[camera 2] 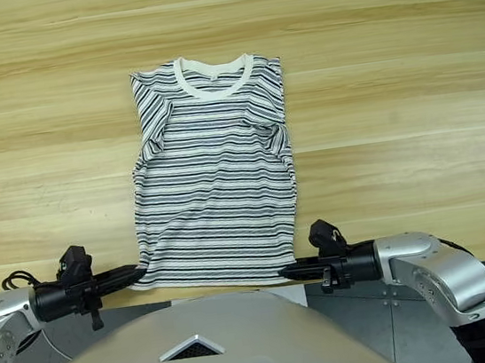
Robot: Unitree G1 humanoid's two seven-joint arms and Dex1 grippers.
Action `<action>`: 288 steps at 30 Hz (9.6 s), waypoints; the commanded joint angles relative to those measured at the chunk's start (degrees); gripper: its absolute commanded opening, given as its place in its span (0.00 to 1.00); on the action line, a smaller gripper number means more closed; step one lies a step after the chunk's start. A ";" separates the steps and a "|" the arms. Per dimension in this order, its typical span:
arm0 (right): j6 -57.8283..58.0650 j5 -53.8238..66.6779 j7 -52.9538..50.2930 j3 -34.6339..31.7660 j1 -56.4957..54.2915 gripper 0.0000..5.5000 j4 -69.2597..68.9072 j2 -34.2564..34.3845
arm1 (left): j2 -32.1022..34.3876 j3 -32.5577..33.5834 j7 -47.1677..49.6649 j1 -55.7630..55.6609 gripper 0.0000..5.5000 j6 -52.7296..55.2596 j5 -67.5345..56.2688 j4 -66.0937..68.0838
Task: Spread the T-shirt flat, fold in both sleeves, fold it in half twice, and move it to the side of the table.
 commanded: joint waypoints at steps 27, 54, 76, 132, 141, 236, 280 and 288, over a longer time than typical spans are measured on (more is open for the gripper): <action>1.87 8.10 -32.80 -17.22 -49.65 0.02 40.78 30.79 | -21.04 0.55 31.19 -57.29 0.02 9.26 -1.29 30.98; -11.49 -7.55 -37.11 -20.34 -62.66 0.35 68.52 36.38 | -26.07 2.33 32.30 -69.12 0.25 -5.75 13.54 64.09; -28.43 -16.27 -34.79 -8.59 -50.94 0.82 38.75 41.97 | -30.91 -1.13 25.11 -57.11 0.25 -12.19 9.53 36.17; -21.14 -33.53 -9.08 12.31 -67.74 0.29 53.34 34.45 | -21.80 -30.73 17.88 -40.37 0.25 -20.71 37.15 37.90; -22.18 -32.64 3.13 17.76 -62.18 0.29 46.49 32.40 | -19.23 -32.45 16.49 -35.46 0.25 -15.52 33.61 24.56; -2.84 -21.43 -29.41 6.54 -21.33 0.29 21.36 12.91 | -35.67 -5.75 36.96 -50.31 0.25 -9.22 8.45 17.10; 0.56 7.77 -63.40 -26.92 -11.58 0.56 5.84 37.74 | -35.42 -22.65 38.79 -48.48 0.25 -19.32 34.01 33.38; 0.43 3.25 -63.21 -25.02 -9.60 0.56 6.53 39.74 | -35.10 -22.16 38.61 -47.29 0.25 -19.34 33.79 32.06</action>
